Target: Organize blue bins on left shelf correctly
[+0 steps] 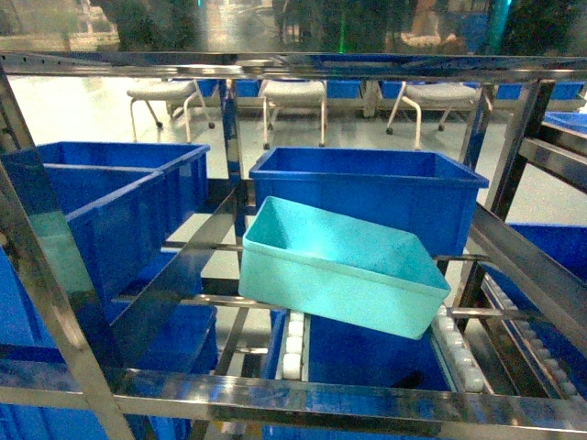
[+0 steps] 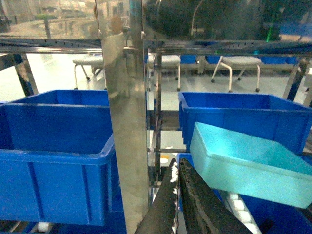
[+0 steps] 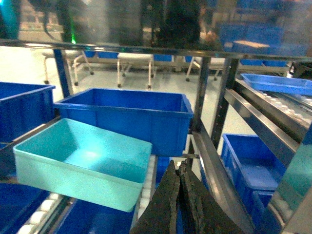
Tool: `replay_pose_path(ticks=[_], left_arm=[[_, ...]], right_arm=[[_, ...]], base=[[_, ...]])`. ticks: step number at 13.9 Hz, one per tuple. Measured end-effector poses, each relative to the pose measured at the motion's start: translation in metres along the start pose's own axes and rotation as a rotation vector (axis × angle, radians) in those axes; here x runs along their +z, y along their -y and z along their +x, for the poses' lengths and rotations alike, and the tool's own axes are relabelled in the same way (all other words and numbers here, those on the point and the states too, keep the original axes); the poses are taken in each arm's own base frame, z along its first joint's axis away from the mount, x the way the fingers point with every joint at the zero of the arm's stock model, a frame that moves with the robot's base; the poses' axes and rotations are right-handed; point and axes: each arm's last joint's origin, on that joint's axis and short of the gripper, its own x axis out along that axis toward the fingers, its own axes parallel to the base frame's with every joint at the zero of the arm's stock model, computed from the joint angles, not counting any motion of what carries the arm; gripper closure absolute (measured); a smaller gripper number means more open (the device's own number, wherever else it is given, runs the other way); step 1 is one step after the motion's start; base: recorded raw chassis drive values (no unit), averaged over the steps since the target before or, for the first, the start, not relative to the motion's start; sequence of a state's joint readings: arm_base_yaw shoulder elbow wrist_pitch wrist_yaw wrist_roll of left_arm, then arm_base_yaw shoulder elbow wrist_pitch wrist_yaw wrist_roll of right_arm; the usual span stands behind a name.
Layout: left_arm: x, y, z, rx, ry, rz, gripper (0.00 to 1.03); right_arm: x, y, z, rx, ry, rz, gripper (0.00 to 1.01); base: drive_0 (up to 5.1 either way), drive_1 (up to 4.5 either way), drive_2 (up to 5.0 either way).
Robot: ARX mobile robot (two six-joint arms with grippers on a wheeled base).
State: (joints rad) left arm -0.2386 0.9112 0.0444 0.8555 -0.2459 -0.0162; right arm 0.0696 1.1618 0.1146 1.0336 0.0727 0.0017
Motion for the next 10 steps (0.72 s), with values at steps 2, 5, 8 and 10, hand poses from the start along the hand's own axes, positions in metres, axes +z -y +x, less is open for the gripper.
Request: replay_pose_path(ticks=[2, 5, 8, 10], left_arm=[[-0.001, -0.009, -0.009, -0.003, -0.006, 0.001, 1.01], [0.004, -0.017, -0.019, -0.004, 0.014, -0.003, 1.01], [0.007, -0.032, -0.027, 0.017, 0.021, -0.002, 1.01], [0.008, -0.03, -0.032, -0.009, 0.026, -0.002, 1.01]], right_arm=[[0.0, 0.012, -0.013, -0.01, -0.002, 0.0, 0.99], [0.001, 0.012, -0.03, -0.003, 0.003, -0.001, 0.99], [0.001, 0.012, -0.043, -0.003, -0.001, -0.001, 0.99], [0.004, 0.012, -0.049, -0.002, 0.017, -0.001, 0.99]], base=[[0.0, 0.0, 0.0], [0.0, 0.0, 0.0], [0.0, 0.0, 0.0], [0.0, 0.0, 0.0]])
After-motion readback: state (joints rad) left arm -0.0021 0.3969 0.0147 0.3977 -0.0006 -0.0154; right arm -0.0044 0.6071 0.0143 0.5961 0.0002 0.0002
